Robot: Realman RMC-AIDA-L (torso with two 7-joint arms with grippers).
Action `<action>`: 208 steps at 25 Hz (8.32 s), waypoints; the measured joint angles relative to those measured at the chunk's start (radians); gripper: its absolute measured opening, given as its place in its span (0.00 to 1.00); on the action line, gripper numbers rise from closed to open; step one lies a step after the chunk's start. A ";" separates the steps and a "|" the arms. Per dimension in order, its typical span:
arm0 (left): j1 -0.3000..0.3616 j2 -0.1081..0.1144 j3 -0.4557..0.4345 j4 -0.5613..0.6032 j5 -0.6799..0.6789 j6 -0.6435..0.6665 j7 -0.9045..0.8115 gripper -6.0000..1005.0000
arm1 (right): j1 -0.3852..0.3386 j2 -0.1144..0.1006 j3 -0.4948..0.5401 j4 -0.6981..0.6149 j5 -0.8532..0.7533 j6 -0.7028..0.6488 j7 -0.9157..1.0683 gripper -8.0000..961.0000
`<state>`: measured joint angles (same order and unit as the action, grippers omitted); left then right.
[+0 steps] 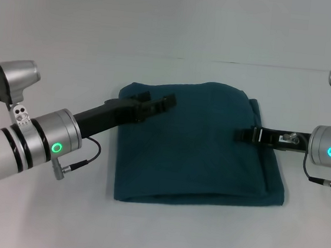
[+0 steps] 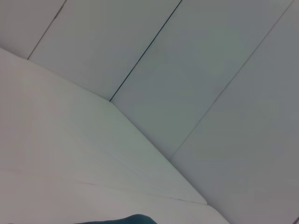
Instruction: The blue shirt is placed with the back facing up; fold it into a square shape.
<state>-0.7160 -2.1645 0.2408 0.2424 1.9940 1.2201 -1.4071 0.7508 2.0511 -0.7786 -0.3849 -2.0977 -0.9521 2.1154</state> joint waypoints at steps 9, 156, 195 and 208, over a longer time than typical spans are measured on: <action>0.012 0.001 0.005 0.015 0.000 0.010 -0.029 0.88 | -0.001 0.006 0.032 -0.013 0.004 0.004 -0.044 0.03; 0.032 -0.001 0.037 0.077 -0.009 0.003 -0.134 0.88 | 0.044 0.035 -0.252 -0.125 0.102 0.296 -0.122 0.03; -0.064 -0.005 0.145 0.043 -0.009 -0.402 -0.143 0.89 | -0.124 -0.016 -0.093 -0.316 0.294 -0.235 -0.204 0.52; -0.099 -0.007 0.152 0.036 -0.011 -0.447 -0.115 0.87 | -0.135 -0.008 -0.085 -0.308 0.292 -0.236 -0.239 0.80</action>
<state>-0.8147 -2.1715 0.3924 0.2787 1.9833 0.7728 -1.5218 0.6162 2.0430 -0.8640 -0.6934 -1.8056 -1.1879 1.8763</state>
